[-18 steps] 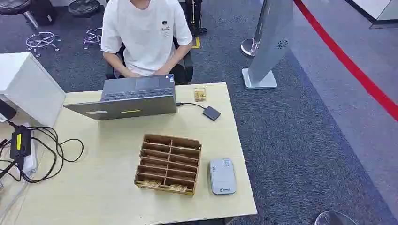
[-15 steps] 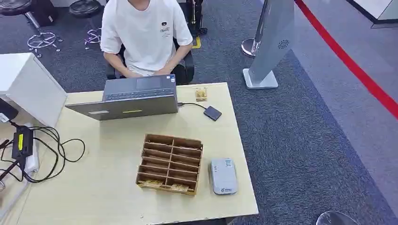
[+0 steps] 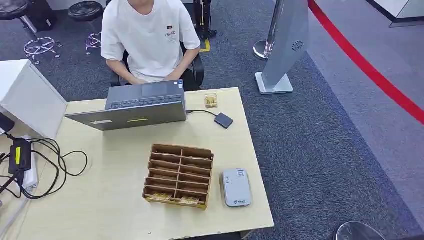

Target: Pass the card to the sensor for recognition and then transmit it.

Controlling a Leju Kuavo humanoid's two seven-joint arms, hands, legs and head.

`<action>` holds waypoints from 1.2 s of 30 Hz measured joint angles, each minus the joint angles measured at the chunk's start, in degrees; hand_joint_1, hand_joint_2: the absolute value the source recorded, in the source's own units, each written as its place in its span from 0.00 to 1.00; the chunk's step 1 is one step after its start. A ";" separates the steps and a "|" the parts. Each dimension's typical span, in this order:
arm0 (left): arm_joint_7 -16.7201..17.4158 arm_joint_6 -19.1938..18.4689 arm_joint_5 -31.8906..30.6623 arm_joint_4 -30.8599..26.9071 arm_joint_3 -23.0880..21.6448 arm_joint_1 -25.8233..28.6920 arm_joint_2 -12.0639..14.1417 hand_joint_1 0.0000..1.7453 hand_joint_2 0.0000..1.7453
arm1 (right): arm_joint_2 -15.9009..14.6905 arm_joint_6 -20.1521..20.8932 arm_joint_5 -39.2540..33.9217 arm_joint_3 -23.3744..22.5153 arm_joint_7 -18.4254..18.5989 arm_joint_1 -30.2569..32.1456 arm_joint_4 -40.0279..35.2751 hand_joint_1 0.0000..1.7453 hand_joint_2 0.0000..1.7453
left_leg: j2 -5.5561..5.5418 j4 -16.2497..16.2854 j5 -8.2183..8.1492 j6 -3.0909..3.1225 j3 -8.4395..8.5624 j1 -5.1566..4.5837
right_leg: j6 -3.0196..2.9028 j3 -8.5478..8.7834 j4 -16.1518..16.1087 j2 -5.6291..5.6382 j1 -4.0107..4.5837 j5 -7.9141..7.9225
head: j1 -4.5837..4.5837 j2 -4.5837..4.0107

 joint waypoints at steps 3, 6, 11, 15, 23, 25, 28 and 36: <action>-0.22 -0.68 -0.13 0.00 -0.90 -0.44 0.98 0.00 0.00 | -4.24 4.51 0.57 1.62 -0.44 -4.25 0.29 0.00 1.00 | 0.19 0.02 -0.01 0.05 0.14 -0.04 | 0.04 0.06 -0.01 0.13 -0.05 0.01 | 0.02 0.00; -0.37 -1.27 -0.48 0.00 -1.77 -0.49 1.61 0.00 0.00 | -7.83 7.76 2.51 4.32 -2.68 -8.28 0.44 0.00 1.00 | -0.24 0.07 0.09 0.17 0.10 -0.01 | 0.08 0.24 -0.02 -0.21 0.00 0.00 | -0.02 0.00; -0.31 -1.29 -0.13 0.00 -2.84 -0.60 2.18 0.00 0.00 | -9.85 14.35 7.57 11.61 -9.16 -16.19 0.05 0.00 1.00 | -0.46 0.03 0.12 0.15 0.07 0.06 | 0.12 0.38 0.01 -0.32 0.06 -0.06 | -0.05 0.00; 0.39 1.36 2.47 0.00 -2.82 -0.86 0.52 0.00 0.00 | -4.66 16.55 6.77 22.72 -14.38 -18.49 -7.70 0.00 1.00 | -0.43 0.02 0.10 0.12 0.21 0.20 | 0.10 0.50 -0.01 -0.26 0.22 -0.12 | -0.05 0.00; 0.39 1.55 3.01 0.00 -2.82 -1.02 -0.57 0.00 0.00 | -1.28 16.03 3.14 31.51 -13.86 -18.37 -12.88 0.00 1.00 | -0.66 0.04 0.13 0.14 0.16 0.14 | 0.10 0.49 -0.01 -0.58 0.17 -0.14 | 0.00 0.00; 0.31 1.18 3.26 0.00 -2.84 -0.71 -0.88 0.00 0.00 | 1.17 13.98 0.26 45.54 -17.02 -18.41 -17.35 0.00 1.00 | -0.91 0.05 0.17 0.10 0.07 0.22 | 0.04 0.52 0.00 -0.85 0.25 -0.19 | -0.05 0.00; 0.24 1.16 3.30 0.00 -2.89 -0.67 -0.88 0.00 0.00 | 1.76 12.16 0.55 49.99 -17.83 -18.35 -18.86 0.00 1.00 | -0.97 0.05 0.17 0.10 0.01 0.23 | 0.09 0.52 0.00 -0.89 0.25 -0.24 | 0.00 0.00; 0.26 1.66 4.22 0.00 -3.52 -0.67 -1.07 0.00 1.00 | 4.27 7.00 2.87 63.90 -14.99 -15.21 -33.73 0.00 1.00 | -0.96 0.01 0.16 0.10 -0.05 0.23 | 0.08 0.53 0.03 -0.89 0.25 -0.27 | -0.02 0.00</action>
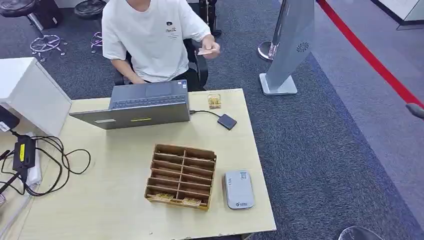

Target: Pass the card to the sensor for recognition and then transmit it.

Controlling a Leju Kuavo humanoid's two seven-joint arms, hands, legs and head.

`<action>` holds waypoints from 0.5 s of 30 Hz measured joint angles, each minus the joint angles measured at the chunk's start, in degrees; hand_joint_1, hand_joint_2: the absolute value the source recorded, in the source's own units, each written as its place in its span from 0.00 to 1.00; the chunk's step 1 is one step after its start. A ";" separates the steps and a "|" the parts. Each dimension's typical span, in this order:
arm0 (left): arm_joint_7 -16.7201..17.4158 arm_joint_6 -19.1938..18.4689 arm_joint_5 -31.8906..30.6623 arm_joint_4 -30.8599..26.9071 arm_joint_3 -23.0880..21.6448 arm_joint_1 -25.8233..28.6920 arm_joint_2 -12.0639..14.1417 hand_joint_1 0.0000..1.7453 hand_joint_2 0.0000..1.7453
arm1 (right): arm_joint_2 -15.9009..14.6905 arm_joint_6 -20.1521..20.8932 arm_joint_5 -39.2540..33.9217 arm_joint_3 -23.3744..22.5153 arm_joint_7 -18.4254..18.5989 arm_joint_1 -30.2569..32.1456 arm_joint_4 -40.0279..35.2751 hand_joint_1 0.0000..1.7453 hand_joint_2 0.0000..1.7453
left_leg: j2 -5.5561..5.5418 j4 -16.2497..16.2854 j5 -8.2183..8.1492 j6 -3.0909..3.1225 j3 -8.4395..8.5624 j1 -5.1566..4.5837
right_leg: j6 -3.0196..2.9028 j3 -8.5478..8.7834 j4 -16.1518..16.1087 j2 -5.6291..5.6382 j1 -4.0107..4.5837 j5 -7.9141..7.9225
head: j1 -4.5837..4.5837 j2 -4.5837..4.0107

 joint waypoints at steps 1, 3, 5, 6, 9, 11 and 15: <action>0.37 0.57 0.39 0.00 -0.11 -0.01 -0.19 0.00 1.00 | 0.77 -0.32 1.12 2.27 1.41 -0.01 -2.65 0.00 1.00 | 0.02 0.00 0.00 0.00 -0.01 0.00 | 0.00 0.02 0.01 0.02 0.00 0.00 | 0.02 0.00; 1.09 1.42 0.92 0.00 -0.13 -0.14 -0.57 0.00 1.00 | 2.23 -1.25 2.60 7.56 4.81 -0.36 -7.91 0.00 1.00 | 0.09 -0.01 0.02 -0.02 0.08 0.02 | 0.00 0.01 0.03 0.11 0.01 0.00 | 0.00 0.00; 1.36 1.79 1.07 0.00 -0.31 -0.39 -0.92 0.00 1.00 | 3.85 -3.30 4.02 13.56 8.18 -2.03 -11.65 0.00 1.00 | 0.07 -0.01 0.03 -0.03 0.08 0.03 | 0.00 0.04 0.04 0.10 0.01 0.00 | 0.00 0.00; 1.64 2.01 1.11 0.00 -0.48 -0.53 -1.05 0.00 1.00 | 4.69 -4.93 5.17 16.91 9.41 -3.17 -12.86 0.00 1.00 | 0.04 0.00 0.08 -0.09 0.09 0.03 | 0.00 0.04 0.05 0.09 0.01 0.01 | 0.02 0.00; 1.79 2.27 1.14 0.00 -1.09 -0.77 -1.20 0.00 1.00 | 8.20 -9.55 8.96 26.41 11.30 -7.93 -13.98 0.00 1.00 | 0.12 0.00 0.09 -0.10 0.21 0.15 | -0.04 0.08 0.06 0.19 0.11 0.03 | 0.02 0.00; 1.94 2.67 1.14 0.00 -1.64 -1.09 -1.18 0.00 1.00 | 11.31 -12.42 11.74 33.04 12.46 -10.53 -13.85 0.00 1.00 | 0.11 0.00 0.10 -0.13 0.25 0.20 | -0.04 0.08 0.07 0.19 0.15 0.04 | 0.00 0.00; 2.27 2.91 1.14 0.00 -2.58 -1.36 -1.18 0.00 1.00 | 17.27 -18.21 15.26 42.69 14.75 -14.18 -12.75 0.00 1.00 | -0.02 0.00 0.14 -0.18 0.24 0.30 | -0.05 0.09 0.08 0.11 0.24 0.03 | 0.00 0.00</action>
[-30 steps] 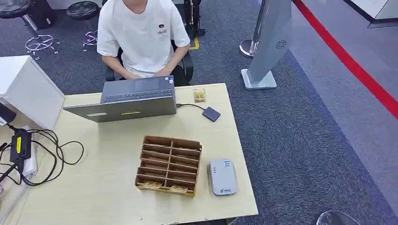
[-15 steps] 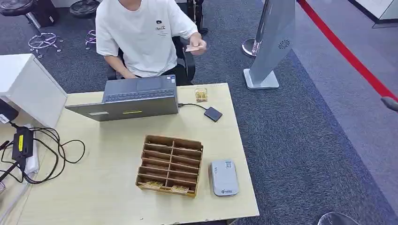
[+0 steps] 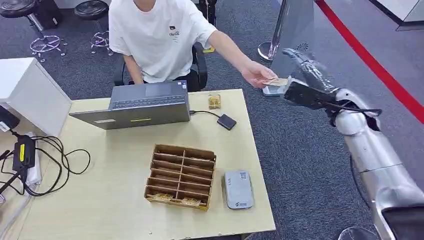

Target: Pass the card to the sensor for recognition and then transmit it.

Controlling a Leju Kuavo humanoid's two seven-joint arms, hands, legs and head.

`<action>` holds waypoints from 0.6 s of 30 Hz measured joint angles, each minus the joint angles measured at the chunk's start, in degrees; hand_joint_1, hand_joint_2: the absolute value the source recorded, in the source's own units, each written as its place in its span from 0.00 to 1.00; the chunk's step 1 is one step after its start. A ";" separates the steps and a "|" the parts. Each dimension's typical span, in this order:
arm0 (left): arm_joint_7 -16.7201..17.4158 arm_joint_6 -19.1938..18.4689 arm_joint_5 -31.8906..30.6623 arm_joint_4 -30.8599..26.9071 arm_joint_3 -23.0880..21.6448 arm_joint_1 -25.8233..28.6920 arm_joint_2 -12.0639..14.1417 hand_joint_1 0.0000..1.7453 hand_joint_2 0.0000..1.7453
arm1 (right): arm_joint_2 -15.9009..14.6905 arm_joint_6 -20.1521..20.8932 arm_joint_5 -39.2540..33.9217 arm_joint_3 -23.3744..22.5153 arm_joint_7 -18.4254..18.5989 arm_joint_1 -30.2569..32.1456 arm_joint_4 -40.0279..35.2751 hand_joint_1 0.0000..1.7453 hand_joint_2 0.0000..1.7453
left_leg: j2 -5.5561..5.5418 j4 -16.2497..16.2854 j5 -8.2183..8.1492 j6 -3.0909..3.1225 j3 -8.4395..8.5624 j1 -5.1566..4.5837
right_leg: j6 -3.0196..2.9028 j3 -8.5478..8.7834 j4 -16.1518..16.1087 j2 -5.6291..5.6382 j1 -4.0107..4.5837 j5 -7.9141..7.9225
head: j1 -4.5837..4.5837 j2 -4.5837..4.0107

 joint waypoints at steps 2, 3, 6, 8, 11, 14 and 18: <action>0.11 0.35 -0.09 0.00 -0.50 -0.04 0.00 0.00 0.00 | 2.73 -2.64 1.68 3.63 1.25 -1.31 0.48 0.00 1.00 | -0.05 0.01 0.05 -0.07 0.31 0.05 | -0.04 -0.06 0.01 -0.03 0.04 0.02 | 0.02 0.00; 0.17 0.37 -0.11 0.00 -0.74 -0.03 0.00 0.00 0.00 | 3.80 -3.54 2.25 5.09 1.73 -1.71 0.63 0.00 1.00 | -0.06 0.01 0.05 -0.08 0.31 0.05 | -0.06 -0.06 0.01 -0.04 0.04 0.03 | 0.02 0.00; 0.26 0.46 -0.13 0.00 -1.07 -0.01 -0.02 0.00 1.00 | 6.00 -4.43 2.77 7.77 2.42 -2.28 0.96 0.00 1.00 | -0.19 0.02 0.05 -0.08 0.23 0.05 | -0.06 -0.06 -0.01 -0.17 0.05 0.03 | 0.07 0.00; 0.31 0.48 -0.07 0.00 -1.27 0.04 -0.02 0.00 1.00 | 6.86 -4.67 2.73 8.91 2.45 -2.51 1.16 0.00 1.00 | -0.21 0.02 0.04 -0.08 0.22 0.05 | -0.06 -0.06 -0.02 -0.19 0.05 0.03 | 0.02 0.00; 0.33 0.57 0.20 0.00 -1.49 0.05 -0.02 0.00 1.00 | 7.62 -5.13 2.27 9.85 2.64 -2.56 1.38 0.00 1.00 | -0.21 0.02 0.05 -0.08 0.22 0.05 | -0.06 -0.06 -0.03 -0.19 0.05 0.03 | 0.04 0.00; 0.35 0.59 0.17 0.00 -1.79 0.06 -0.02 0.00 1.00 | 8.06 -5.22 2.12 10.50 2.64 -2.56 1.59 0.39 1.00 | -0.20 0.02 0.05 -0.09 0.24 0.05 | -0.06 -0.06 -0.03 -0.19 0.05 0.03 | 0.02 0.00; 0.35 0.61 0.20 0.00 -2.05 0.05 -0.07 0.00 1.00 | 8.54 -5.92 2.09 11.27 2.31 -2.55 1.99 1.00 1.00 | -0.20 0.02 0.05 -0.09 0.24 0.06 | -0.06 -0.06 -0.03 -0.19 0.06 0.03 | 0.04 0.00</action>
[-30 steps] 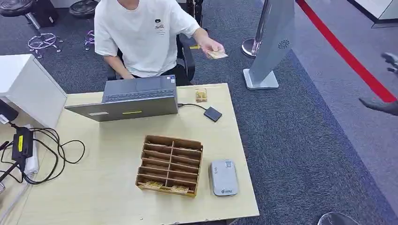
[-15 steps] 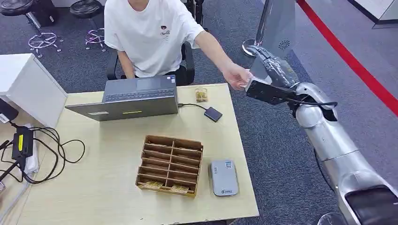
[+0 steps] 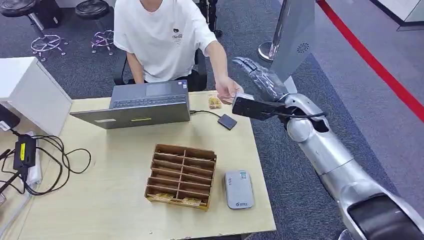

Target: Pass the card to the sensor for recognition and then transmit it.

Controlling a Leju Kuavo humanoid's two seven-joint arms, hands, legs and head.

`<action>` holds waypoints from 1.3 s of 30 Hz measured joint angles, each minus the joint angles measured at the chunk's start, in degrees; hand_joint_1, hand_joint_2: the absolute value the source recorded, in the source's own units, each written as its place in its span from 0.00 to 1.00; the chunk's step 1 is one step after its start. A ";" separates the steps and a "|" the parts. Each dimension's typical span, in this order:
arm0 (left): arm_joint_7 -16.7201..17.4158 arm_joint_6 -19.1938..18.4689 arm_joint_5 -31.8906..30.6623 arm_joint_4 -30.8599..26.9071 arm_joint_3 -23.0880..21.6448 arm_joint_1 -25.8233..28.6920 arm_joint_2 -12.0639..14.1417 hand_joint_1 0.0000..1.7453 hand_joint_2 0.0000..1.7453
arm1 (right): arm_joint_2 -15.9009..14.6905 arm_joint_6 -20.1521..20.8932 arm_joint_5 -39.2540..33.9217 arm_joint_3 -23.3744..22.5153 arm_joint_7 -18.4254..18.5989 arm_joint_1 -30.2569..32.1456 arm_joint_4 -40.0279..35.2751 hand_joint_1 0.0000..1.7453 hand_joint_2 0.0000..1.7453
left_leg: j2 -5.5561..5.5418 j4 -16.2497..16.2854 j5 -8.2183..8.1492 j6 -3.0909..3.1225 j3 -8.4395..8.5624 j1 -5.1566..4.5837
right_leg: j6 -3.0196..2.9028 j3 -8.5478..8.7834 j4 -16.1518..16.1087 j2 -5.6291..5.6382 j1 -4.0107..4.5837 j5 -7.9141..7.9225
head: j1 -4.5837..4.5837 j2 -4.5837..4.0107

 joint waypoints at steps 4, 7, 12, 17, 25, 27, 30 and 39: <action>0.09 0.02 0.15 0.00 -0.33 0.00 -0.04 0.00 1.00 | 0.26 -1.03 -0.20 0.26 -1.01 0.28 0.06 1.00 1.00 | 0.00 0.00 0.00 0.00 0.00 0.00 | 0.00 0.00 0.00 0.00 0.00 0.00 | 0.00 0.00; 0.09 0.02 0.33 0.00 -0.39 -0.02 -0.04 0.00 1.00 | 0.41 -1.14 -0.33 0.31 -1.11 0.44 0.07 1.00 1.00 | 0.00 0.00 0.00 0.00 0.00 0.00 | 0.00 -0.01 0.00 0.00 0.00 0.00 | -0.02 0.00; 0.11 0.04 0.57 0.00 -0.50 -0.01 -0.07 0.00 1.00 | 0.72 -1.38 -0.39 0.31 -1.24 0.67 0.06 1.00 1.00 | 0.00 0.00 0.00 0.00 0.01 0.01 | 0.00 -0.02 0.00 0.00 0.00 0.00 | -0.02 0.00; 0.11 0.04 0.74 0.00 -0.68 0.00 -0.07 0.00 1.00 | 0.74 -1.59 -0.72 0.31 -1.40 1.13 0.06 1.00 1.00 | 0.00 0.00 0.00 0.00 0.00 0.01 | 0.00 -0.02 0.00 0.00 0.00 0.00 | 0.00 0.00; 0.11 0.07 0.76 0.00 -0.72 -0.01 -0.13 0.00 1.00 | 0.74 -1.70 -0.96 0.31 -1.59 1.59 0.07 1.00 1.00 | 0.00 0.00 0.00 0.00 0.00 0.01 | 0.00 -0.03 -0.01 0.00 0.00 0.00 | 0.00 0.00; 0.11 0.04 0.76 0.00 -0.72 0.00 -0.13 0.00 1.00 | 0.74 -1.70 -0.96 0.31 -1.59 1.77 0.09 1.00 1.00 | 0.00 0.00 0.00 0.00 0.00 0.01 | 0.00 -0.03 -0.01 0.00 0.00 0.00 | 0.00 0.00; 0.09 0.07 0.90 0.00 -0.72 0.00 -0.13 0.00 1.00 | 0.74 -1.73 -1.16 0.31 -1.79 2.10 0.06 1.00 1.00 | 0.00 0.00 0.00 0.00 0.01 0.01 | 0.00 -0.04 -0.01 0.01 0.00 0.00 | 0.00 0.00; 0.09 0.61 3.06 0.00 -0.72 0.20 -0.70 0.00 1.00 | -3.42 -8.20 1.38 -2.45 -4.70 12.41 -6.74 1.00 1.00 | -0.08 0.04 -0.05 -0.01 0.00 0.01 | 0.00 -0.05 -0.16 -0.09 0.01 -0.01 | 0.00 0.00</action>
